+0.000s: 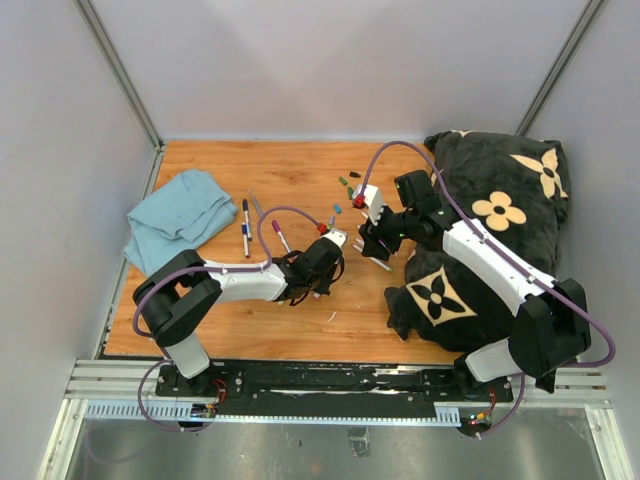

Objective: Open the pen caps
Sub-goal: Pick up the pen from the center of the board.

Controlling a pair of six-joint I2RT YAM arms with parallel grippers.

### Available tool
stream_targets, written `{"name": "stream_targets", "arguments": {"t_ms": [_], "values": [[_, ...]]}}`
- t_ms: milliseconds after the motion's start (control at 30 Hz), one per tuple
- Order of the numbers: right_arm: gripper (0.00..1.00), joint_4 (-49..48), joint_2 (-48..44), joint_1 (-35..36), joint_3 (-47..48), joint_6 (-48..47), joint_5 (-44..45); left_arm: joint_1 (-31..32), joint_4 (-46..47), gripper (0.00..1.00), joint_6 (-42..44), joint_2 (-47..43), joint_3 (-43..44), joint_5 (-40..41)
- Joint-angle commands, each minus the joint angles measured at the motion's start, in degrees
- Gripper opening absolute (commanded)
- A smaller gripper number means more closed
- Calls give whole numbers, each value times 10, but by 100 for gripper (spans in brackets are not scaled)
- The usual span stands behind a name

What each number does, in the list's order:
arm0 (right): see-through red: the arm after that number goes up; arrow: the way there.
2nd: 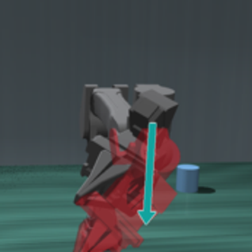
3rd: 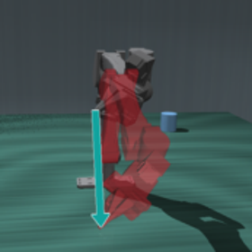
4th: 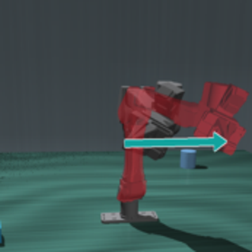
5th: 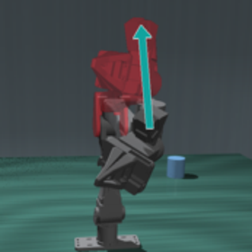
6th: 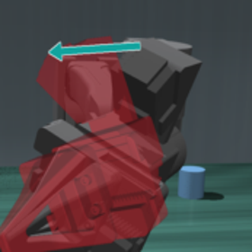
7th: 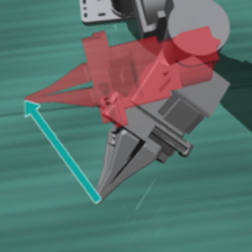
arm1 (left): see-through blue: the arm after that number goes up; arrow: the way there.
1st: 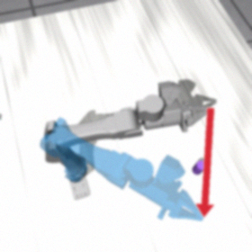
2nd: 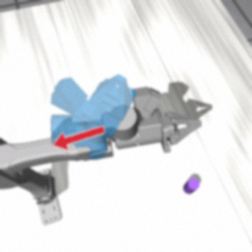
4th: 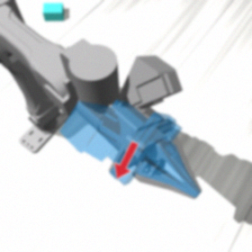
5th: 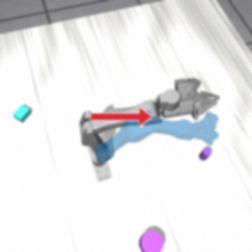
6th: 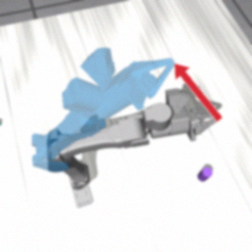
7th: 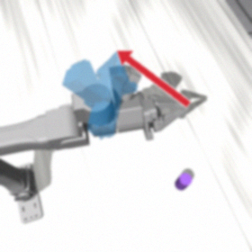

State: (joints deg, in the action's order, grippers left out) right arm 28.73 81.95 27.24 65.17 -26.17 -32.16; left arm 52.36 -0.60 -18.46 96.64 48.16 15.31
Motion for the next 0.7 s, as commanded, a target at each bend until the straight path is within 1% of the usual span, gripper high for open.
{"name": "stream_targets", "arguments": {"t_ms": [0,267,367,567,667], "values": [[50,12,-15,-20,-5,-5,-17,1,-14,13,0,3,-4,-2],[50,12,-15,-20,-4,-3,-23,1,-9,13,-3,-10,-13,-2],[50,12,-16,-21,-4,-2,-24,1,-13,15,-3,-4,-12,-3],[50,12,-16,-23,-4,-1,-27,1,-24,22,-3,8,-4,-2],[50,12,-16,-23,-5,-1,-26,1,-25,23,-2,8,-3,-2]]}}
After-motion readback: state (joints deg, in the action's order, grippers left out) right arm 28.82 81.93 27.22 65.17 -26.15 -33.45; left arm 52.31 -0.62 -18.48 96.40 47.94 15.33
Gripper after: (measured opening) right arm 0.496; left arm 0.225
